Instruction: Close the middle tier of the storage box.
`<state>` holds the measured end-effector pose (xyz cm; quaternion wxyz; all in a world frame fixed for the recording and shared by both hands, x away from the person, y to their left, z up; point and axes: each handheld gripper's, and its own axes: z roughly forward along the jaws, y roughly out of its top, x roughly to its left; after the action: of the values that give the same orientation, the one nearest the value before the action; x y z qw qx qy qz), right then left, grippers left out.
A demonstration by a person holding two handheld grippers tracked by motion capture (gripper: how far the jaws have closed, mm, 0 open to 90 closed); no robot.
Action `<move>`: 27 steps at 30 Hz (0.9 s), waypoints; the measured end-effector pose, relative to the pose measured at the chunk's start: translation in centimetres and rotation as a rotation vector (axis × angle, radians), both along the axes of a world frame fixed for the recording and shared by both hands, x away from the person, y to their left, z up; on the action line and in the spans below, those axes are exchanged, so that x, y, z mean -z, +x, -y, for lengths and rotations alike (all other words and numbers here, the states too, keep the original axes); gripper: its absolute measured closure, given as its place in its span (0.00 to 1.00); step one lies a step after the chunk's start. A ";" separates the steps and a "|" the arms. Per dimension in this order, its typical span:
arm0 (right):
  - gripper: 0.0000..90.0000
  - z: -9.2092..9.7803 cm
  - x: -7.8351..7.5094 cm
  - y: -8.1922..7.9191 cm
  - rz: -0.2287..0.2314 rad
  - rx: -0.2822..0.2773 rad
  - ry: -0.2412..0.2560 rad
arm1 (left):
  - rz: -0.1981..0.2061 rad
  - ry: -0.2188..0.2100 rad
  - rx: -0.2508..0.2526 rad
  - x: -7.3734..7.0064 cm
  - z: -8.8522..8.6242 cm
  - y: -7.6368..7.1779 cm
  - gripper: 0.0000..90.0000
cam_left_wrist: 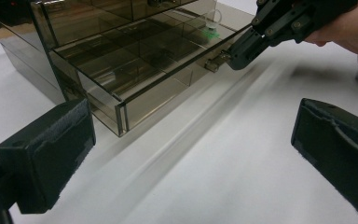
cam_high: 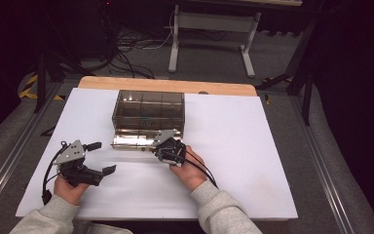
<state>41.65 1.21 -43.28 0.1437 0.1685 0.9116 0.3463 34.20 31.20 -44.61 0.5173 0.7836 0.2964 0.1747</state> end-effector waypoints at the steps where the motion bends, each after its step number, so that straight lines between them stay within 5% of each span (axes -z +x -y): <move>1: 1.00 0.0 0.0 0.1 0.000 0.007 0.002 | 0.000 0.000 0.000 0.0 0.0 0.0 0.01; 27: 1.00 0.2 -0.1 2.7 0.011 0.087 0.054 | 0.003 -0.001 0.000 0.0 0.0 0.0 0.01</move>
<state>44.38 1.04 -43.14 0.1589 0.2098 0.8929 0.3653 34.18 31.23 -44.59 0.5180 0.7832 0.2955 0.1758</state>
